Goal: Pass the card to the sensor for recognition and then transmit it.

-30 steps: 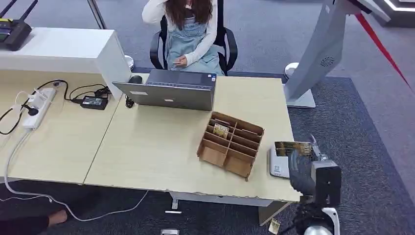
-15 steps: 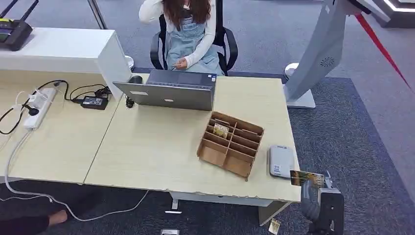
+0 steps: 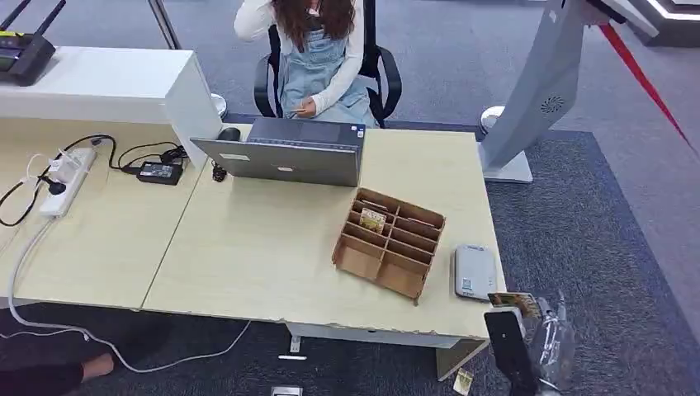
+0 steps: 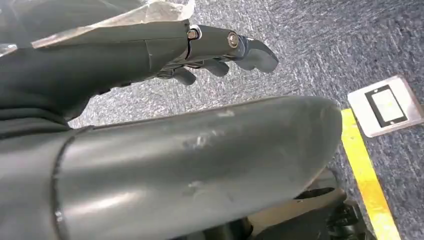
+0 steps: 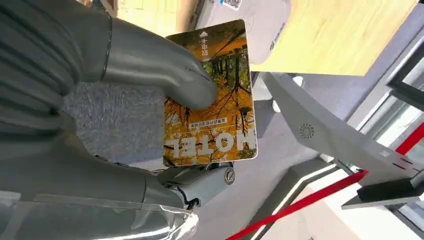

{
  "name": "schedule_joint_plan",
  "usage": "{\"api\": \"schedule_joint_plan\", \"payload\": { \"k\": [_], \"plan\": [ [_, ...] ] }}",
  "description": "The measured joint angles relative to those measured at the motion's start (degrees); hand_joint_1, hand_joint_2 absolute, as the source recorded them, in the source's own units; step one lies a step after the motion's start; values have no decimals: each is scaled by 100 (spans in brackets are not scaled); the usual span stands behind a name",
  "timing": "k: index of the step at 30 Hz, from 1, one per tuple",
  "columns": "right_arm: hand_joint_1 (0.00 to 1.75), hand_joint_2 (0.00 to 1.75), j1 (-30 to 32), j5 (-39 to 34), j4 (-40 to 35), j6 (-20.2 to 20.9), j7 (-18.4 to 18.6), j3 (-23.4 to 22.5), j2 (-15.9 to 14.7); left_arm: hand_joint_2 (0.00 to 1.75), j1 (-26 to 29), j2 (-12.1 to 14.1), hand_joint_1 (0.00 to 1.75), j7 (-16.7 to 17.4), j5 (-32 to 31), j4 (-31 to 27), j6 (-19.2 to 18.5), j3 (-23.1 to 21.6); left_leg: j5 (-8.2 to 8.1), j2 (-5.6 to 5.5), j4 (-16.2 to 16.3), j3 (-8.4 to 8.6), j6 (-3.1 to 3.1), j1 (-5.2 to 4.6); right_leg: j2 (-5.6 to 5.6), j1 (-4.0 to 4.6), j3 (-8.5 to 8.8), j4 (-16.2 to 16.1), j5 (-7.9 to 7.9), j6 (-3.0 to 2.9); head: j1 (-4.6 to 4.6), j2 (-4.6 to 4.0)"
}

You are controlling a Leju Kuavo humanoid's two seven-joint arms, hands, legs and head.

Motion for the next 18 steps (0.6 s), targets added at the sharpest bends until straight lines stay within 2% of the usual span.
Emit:
{"api": "schedule_joint_plan", "payload": {
  "k": [4,11,18],
  "plan": [
    [175,175,-111,94,149,-2,15,194,0,0,-1,0,0,-17,-9,0,0,26,0,0,0,0,0,0,0,0,0,0,0,0,0,0],
    [175,175,-485,492,179,142,282,597,2,0,-2,0,0,-70,-50,0,-7,28,1,2,1,1,0,0,0,0,1,0,0,0,0,0],
    [175,175,-581,516,170,173,299,824,0,0,-1,0,0,-74,-66,0,-13,28,1,1,0,-1,0,0,0,0,0,1,0,0,0,0]
  ]
}}
